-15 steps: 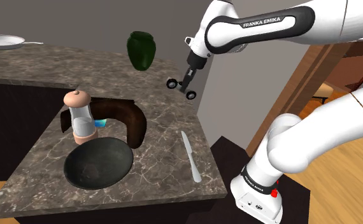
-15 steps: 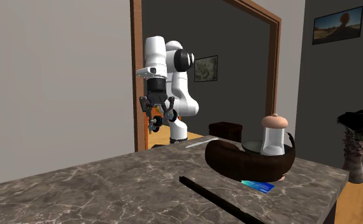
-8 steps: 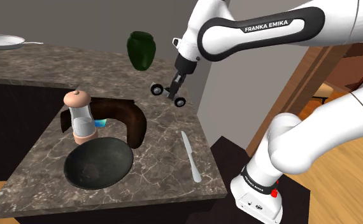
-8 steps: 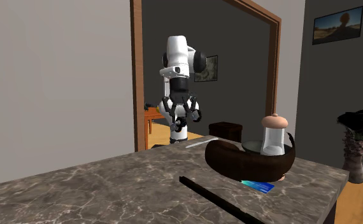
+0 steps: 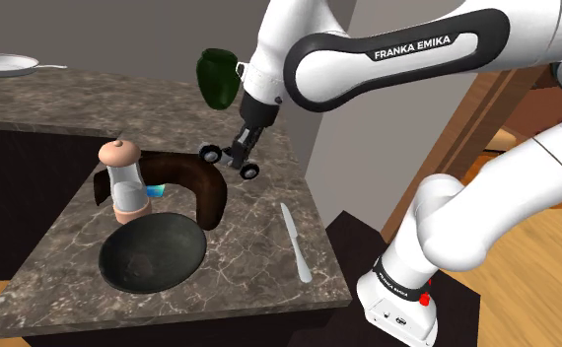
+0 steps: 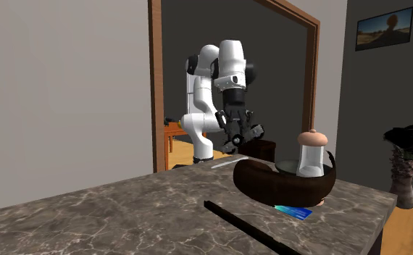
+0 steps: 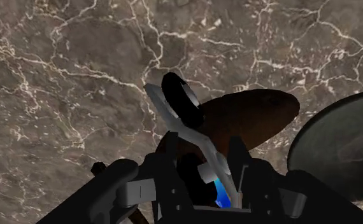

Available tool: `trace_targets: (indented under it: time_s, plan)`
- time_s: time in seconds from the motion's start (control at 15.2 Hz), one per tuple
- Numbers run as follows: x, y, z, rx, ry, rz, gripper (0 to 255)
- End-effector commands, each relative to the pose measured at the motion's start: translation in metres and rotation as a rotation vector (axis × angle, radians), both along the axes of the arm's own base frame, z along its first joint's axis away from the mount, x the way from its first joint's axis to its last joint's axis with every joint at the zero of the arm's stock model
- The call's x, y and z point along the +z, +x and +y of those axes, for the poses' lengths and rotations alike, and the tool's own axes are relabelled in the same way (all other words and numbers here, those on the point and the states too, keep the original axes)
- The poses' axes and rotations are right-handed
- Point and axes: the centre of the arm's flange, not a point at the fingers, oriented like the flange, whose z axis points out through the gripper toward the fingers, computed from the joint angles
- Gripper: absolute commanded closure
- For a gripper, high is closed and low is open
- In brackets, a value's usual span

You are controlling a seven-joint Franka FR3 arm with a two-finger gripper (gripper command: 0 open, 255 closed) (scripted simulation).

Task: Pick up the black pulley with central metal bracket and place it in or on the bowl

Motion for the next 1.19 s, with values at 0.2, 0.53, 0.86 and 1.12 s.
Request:
trace_targets:
  time_s: [0.2, 0.53, 0.86, 1.12]
  plan:
    - [0.002, -0.011, 0.064, -0.001, 0.0, 0.0, 255]
    - [-0.002, -0.008, 0.066, 0.062, -0.02, 0.016, 0]
    - [-0.04, -0.013, -0.001, 0.052, 0.195, 0.098, 0]
    - [-0.092, -0.023, -0.059, 0.042, 0.41, 0.179, 0]
